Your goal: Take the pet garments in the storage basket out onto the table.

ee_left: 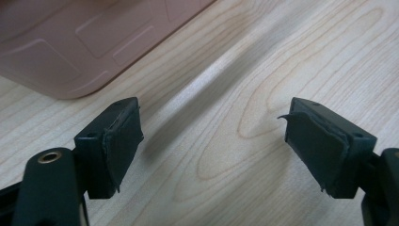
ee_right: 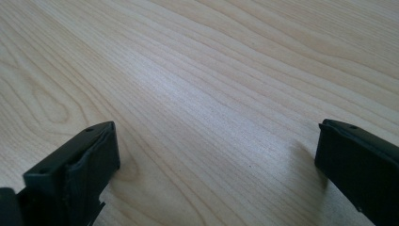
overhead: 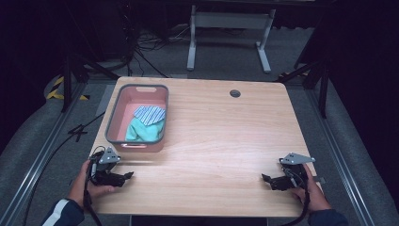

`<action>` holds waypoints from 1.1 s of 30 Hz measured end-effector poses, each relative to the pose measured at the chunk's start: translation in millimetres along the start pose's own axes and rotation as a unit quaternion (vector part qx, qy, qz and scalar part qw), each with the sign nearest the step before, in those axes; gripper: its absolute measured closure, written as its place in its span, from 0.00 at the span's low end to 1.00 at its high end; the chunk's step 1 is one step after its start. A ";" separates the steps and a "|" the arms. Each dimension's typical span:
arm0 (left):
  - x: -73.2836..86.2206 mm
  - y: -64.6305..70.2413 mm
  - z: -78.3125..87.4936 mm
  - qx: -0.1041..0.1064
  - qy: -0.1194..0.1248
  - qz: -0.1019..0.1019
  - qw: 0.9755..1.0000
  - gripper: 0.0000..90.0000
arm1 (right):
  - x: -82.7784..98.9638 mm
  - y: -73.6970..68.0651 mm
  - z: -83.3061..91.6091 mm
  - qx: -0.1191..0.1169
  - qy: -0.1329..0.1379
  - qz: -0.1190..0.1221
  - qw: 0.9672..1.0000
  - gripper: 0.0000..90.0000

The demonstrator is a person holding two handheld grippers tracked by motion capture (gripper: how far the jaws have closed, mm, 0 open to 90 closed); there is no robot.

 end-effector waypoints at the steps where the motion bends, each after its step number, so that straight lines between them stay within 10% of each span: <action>1: 0.0 0.0 0.0 0.000 0.000 0.000 1.000 0.21 | 0.0 0.0 0.0 0.000 0.000 0.000 1.000 0.01; 33: -30.9 -1.9 48.5 -0.043 0.049 -0.019 0.998 0.20 | 0.3 -0.1 0.3 0.001 0.000 -0.001 1.000 0.01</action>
Point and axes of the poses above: each handheld gripper's, and its own axes: z roughly backward along the jaws, x roughly out of its underside, y roughly to its right, the point moved 6 cm from there along -z, roughly forward along the jaws, and after that the axes turned 15 degrees about -z, right-handed, at the moved point
